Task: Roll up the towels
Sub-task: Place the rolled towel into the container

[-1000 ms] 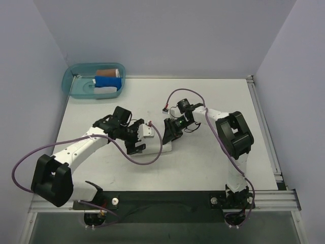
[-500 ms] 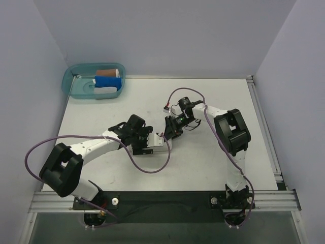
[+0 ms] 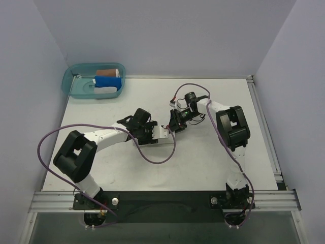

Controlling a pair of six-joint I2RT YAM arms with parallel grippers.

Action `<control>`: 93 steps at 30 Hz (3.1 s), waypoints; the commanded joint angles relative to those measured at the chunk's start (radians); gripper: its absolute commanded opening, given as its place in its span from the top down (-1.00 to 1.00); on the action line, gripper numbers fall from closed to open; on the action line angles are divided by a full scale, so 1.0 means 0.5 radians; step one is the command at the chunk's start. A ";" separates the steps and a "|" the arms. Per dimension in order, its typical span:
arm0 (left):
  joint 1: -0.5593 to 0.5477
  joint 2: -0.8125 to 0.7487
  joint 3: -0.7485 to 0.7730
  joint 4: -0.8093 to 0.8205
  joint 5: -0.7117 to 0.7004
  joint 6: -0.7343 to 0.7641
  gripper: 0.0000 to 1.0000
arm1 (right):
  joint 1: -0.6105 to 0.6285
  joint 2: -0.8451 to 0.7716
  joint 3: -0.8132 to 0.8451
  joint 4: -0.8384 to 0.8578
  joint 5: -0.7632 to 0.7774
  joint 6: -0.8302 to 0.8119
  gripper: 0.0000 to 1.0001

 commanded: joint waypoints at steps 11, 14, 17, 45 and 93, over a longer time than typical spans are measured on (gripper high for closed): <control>0.447 0.201 0.472 -0.861 0.492 -0.564 1.00 | -0.206 -0.283 0.061 -0.158 0.074 -0.053 -0.58; 0.622 0.177 0.653 -1.036 0.714 -0.708 1.00 | -0.286 -0.351 0.033 -0.207 0.086 -0.068 -0.62; 0.812 0.186 0.792 -1.168 0.913 -0.849 1.00 | -0.335 -0.378 0.027 -0.308 0.077 -0.136 -0.65; 1.902 1.502 3.213 -0.415 0.613 -1.736 1.00 | -0.384 -0.452 -0.136 -0.486 0.062 -0.385 -1.00; 1.779 2.011 3.142 -0.757 -0.295 -1.801 1.00 | -0.381 -0.345 -0.240 -0.477 0.037 -0.372 -1.00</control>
